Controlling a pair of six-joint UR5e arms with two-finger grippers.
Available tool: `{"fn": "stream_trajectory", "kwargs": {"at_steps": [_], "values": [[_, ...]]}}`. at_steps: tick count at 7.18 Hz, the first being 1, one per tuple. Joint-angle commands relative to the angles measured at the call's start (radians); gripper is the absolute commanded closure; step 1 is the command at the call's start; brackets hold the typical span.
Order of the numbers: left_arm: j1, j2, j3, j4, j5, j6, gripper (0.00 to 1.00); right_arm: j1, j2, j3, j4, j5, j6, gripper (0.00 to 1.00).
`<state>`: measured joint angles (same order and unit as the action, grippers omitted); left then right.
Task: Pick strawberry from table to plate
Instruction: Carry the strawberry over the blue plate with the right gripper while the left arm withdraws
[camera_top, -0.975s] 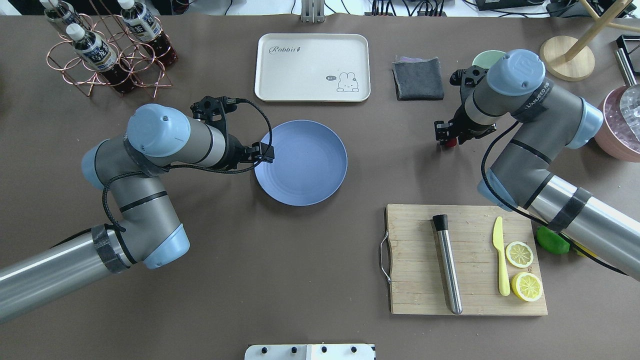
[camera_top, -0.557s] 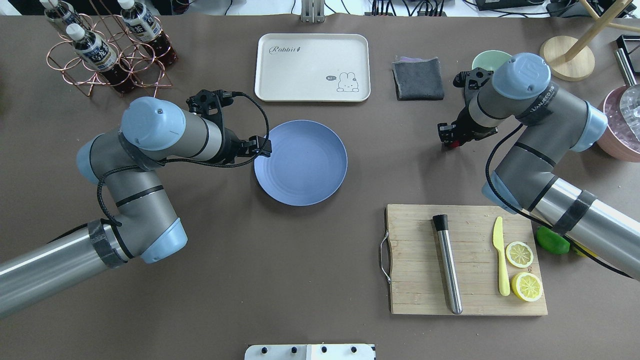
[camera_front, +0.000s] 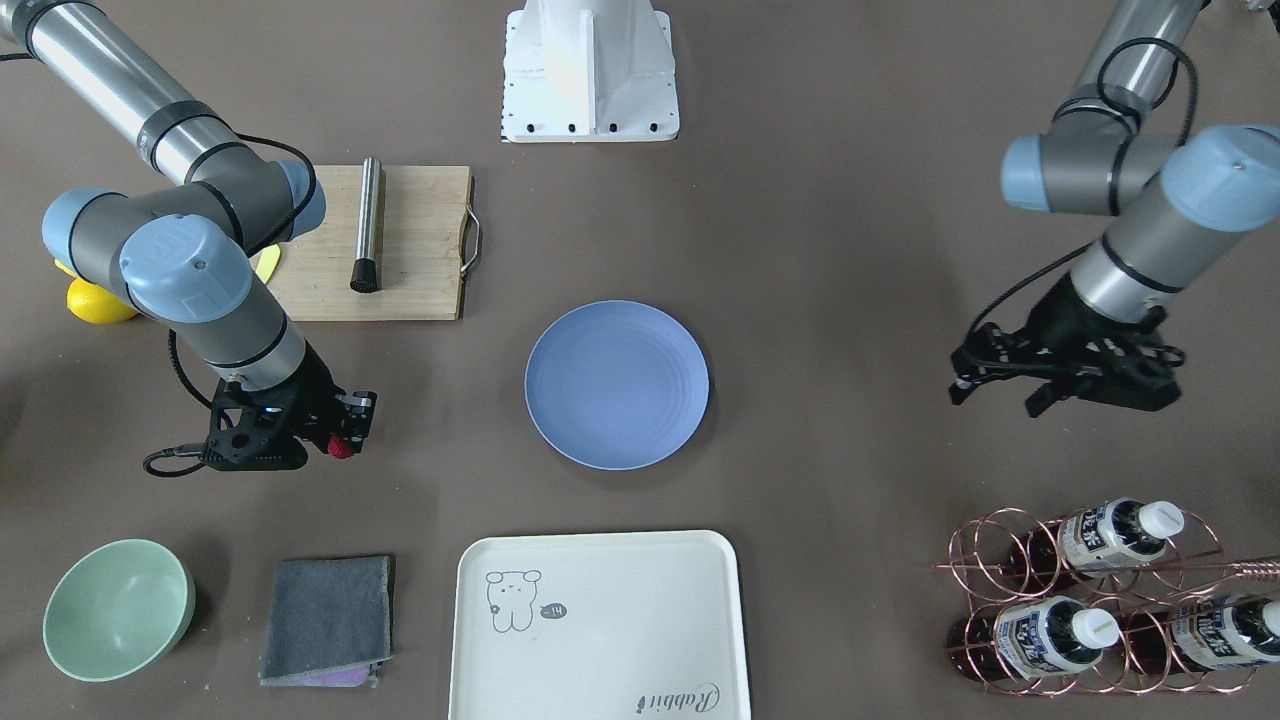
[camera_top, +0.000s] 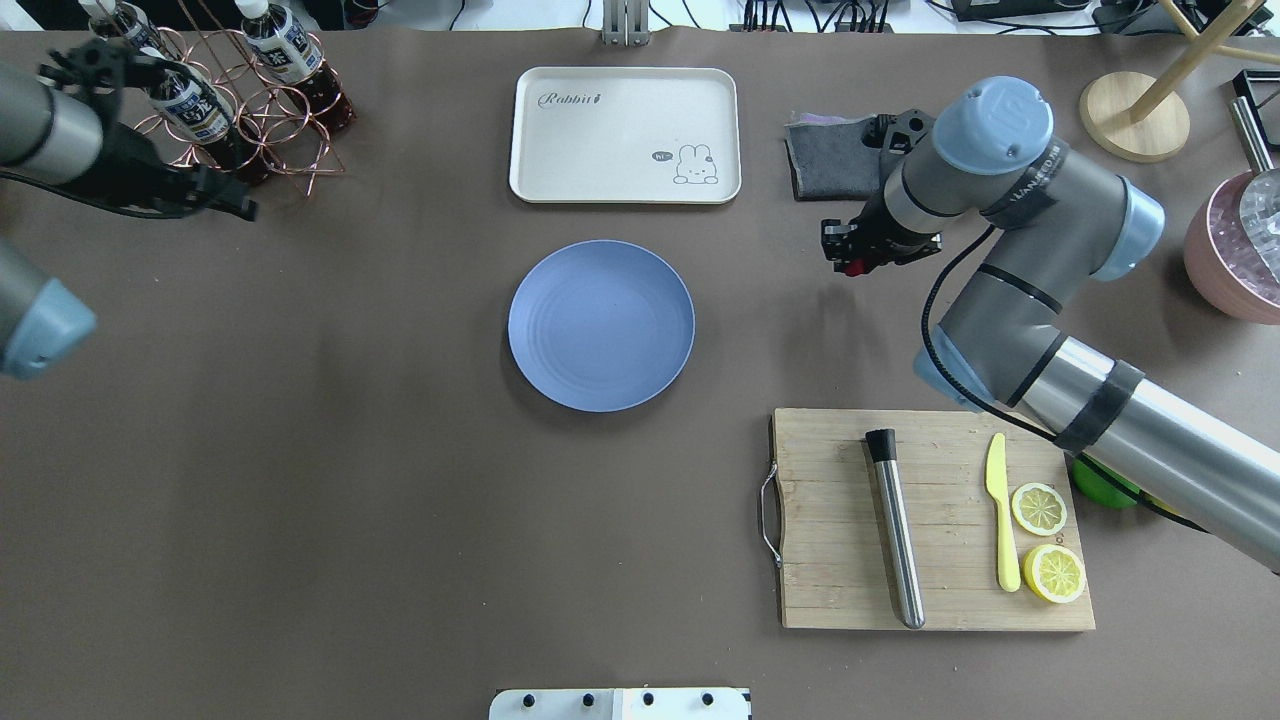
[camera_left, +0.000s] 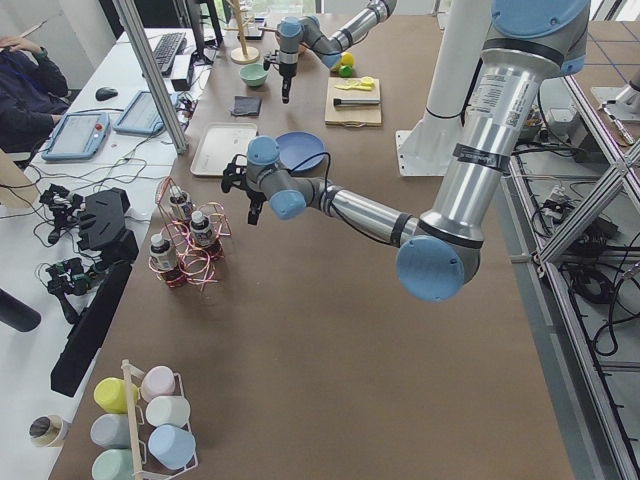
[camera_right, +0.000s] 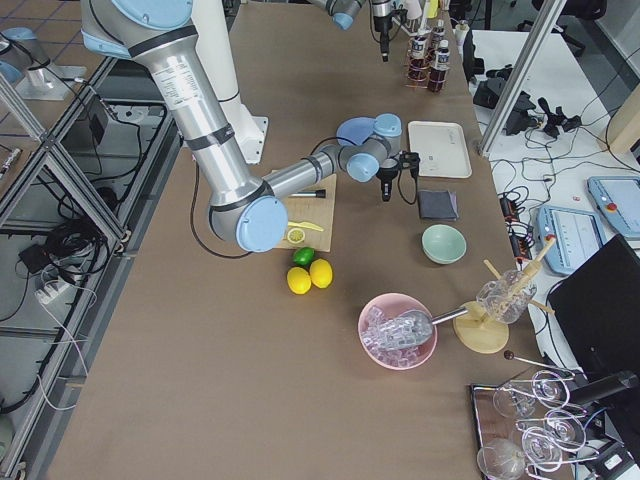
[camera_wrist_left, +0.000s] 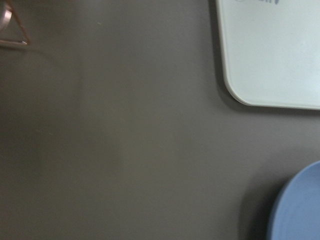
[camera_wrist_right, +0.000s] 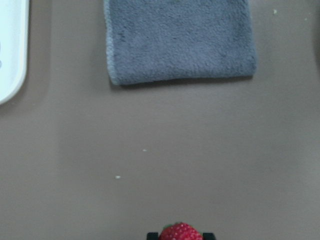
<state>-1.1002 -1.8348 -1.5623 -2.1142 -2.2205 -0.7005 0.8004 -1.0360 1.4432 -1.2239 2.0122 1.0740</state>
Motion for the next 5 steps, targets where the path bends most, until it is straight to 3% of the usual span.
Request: {"fn": "stream_trajectory", "kwargs": {"at_steps": [1,2,3,5], "values": [[-0.247,0.058,0.008,0.255,-0.100,0.452,0.02,-0.073,0.132,-0.007,-0.075,-0.041,0.113,1.00],[-0.353,0.058,0.024,0.402,-0.102,0.665,0.02,-0.108,0.190,-0.010,-0.116,-0.065,0.171,1.00],[-0.431,0.060,0.027,0.466,-0.103,0.772,0.02,-0.148,0.229,-0.010,-0.141,-0.094,0.199,1.00],[-0.474,0.115,0.031,0.461,-0.107,0.835,0.02,-0.226,0.319,-0.035,-0.187,-0.165,0.279,1.00]]}}
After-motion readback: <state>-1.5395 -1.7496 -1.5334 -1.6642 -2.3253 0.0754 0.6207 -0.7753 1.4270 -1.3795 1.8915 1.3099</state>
